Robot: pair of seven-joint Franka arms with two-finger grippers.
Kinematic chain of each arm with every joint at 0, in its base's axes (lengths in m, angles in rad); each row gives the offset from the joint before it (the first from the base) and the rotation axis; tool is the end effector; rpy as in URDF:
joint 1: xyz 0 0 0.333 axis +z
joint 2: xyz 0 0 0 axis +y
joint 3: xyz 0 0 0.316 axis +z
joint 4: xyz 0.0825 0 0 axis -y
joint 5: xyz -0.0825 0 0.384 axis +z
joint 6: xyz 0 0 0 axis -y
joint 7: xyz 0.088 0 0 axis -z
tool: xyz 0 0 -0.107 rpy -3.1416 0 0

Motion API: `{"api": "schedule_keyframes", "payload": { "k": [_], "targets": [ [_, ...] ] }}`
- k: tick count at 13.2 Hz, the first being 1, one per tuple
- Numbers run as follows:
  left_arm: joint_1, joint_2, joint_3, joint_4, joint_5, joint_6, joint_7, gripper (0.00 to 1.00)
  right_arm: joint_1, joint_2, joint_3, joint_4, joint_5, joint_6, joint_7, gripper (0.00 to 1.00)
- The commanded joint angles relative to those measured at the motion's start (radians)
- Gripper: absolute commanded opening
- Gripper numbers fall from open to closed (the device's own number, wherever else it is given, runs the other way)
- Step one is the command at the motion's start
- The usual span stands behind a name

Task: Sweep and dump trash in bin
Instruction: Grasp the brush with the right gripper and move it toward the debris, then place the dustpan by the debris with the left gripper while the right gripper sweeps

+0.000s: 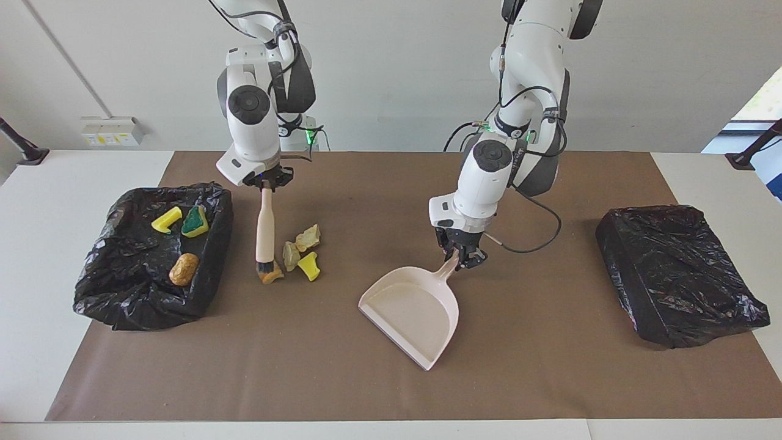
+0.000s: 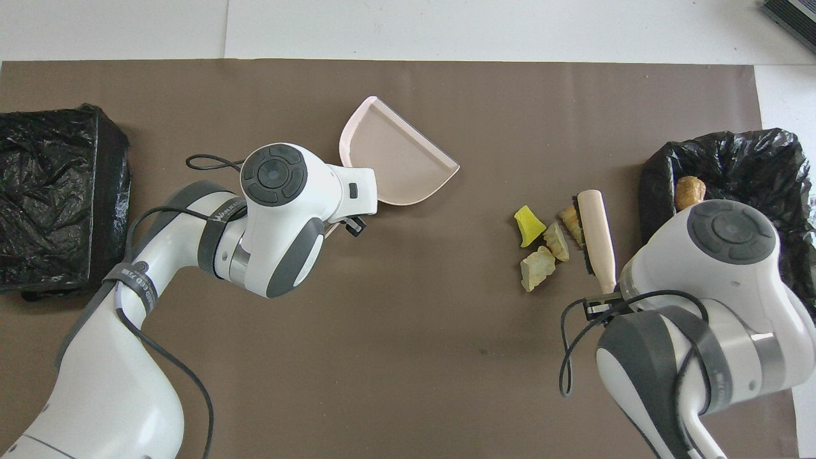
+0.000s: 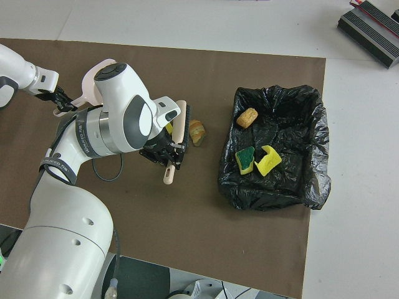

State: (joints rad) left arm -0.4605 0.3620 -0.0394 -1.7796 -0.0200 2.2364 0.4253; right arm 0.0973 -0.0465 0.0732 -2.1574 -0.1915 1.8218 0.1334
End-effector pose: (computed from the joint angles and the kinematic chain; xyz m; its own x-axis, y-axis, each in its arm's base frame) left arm 0.5751 -0.3124 0.3632 0.6100 -0.7862 0.0989 -0.7894 -0.6138 -0.0110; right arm 0.4895 0.0687 0.3994 0.9611 0.0795 -0.2645 0.1363 -0.9695 0.2036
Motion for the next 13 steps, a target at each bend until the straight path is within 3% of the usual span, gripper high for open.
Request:
{"api": "schedule_keyframes", "payload": {
  "k": [1, 3, 6, 9, 13],
  "targets": [
    [0.025, -0.083, -0.002, -0.020, 0.009, -0.118, 0.187, 0.01, -0.054, 0.106, 0.014, 0.067, -0.087, 0.046, -0.058, 0.00],
    [0.025, -0.094, 0.000, -0.026, 0.011, -0.156, 0.321, 0.00, -0.060, 0.141, 0.016, 0.059, -0.143, 0.082, -0.058, 0.00],
    [0.062, -0.095, 0.000, -0.030, 0.011, -0.156, 0.519, 0.00, -0.050, 0.137, 0.017, 0.038, -0.120, 0.059, -0.069, 0.00],
    [0.082, -0.098, 0.000, -0.041, 0.012, -0.158, 0.653, 0.00, -0.039, 0.131, 0.019, 0.010, 0.004, 0.048, -0.061, 0.00],
    [0.069, -0.136, 0.000, -0.119, 0.018, -0.137, 0.687, 0.00, -0.010, 0.128, 0.020, -0.005, 0.087, 0.045, -0.046, 0.00]
  ]
}}
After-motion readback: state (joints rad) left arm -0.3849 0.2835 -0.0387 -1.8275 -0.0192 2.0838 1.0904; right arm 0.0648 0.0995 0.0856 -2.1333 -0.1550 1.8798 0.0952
